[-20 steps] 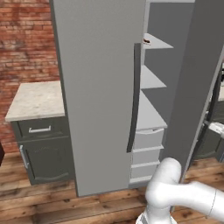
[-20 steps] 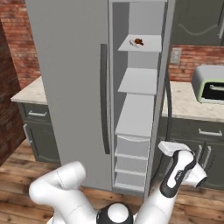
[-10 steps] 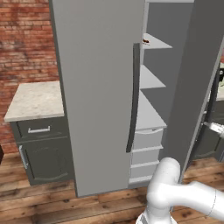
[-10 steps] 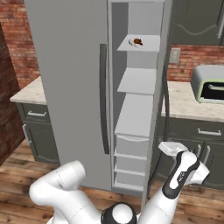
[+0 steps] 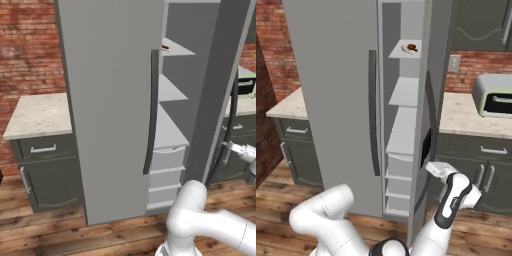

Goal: There's a fish in the fridge that needs to be moved to the freezer for freezing. Pick up the fish from the fridge, place it on any shelf in the freezer, and close the fridge and freezer doors when done.

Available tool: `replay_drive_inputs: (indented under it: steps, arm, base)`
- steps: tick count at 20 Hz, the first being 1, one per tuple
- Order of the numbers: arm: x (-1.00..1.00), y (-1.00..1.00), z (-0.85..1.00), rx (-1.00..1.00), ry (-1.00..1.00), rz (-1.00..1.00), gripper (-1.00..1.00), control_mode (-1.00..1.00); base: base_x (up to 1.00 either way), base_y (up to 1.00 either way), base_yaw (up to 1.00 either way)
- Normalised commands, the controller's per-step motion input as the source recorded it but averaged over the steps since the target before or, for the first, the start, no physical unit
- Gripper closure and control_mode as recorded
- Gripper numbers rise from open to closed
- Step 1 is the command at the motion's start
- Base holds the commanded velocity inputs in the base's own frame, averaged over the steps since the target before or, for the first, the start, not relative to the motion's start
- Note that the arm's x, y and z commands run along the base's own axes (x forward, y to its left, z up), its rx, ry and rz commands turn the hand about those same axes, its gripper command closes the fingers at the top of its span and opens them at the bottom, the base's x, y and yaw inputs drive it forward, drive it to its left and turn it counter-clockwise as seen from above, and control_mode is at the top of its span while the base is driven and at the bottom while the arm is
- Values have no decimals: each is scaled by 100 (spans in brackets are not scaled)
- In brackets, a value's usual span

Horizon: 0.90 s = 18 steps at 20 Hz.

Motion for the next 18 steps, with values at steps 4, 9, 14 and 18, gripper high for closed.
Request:
replay_drive_inputs:
  steps: [4, 9, 14, 18]
  arm:
    - [97, 100, -69, 6, 0, 0, -100, -100]
    - [99, 100, -67, 3, 0, 0, -100, -100]
    - [79, 100, -65, 5, 0, 0, -100, -100]
    - [61, 100, -64, 6, 0, 0, -100, -100]
  base:
    - [0, 0, 0]
    - [0, 0, 0]
    - [0, 0, 0]
    - [0, 0, 0]
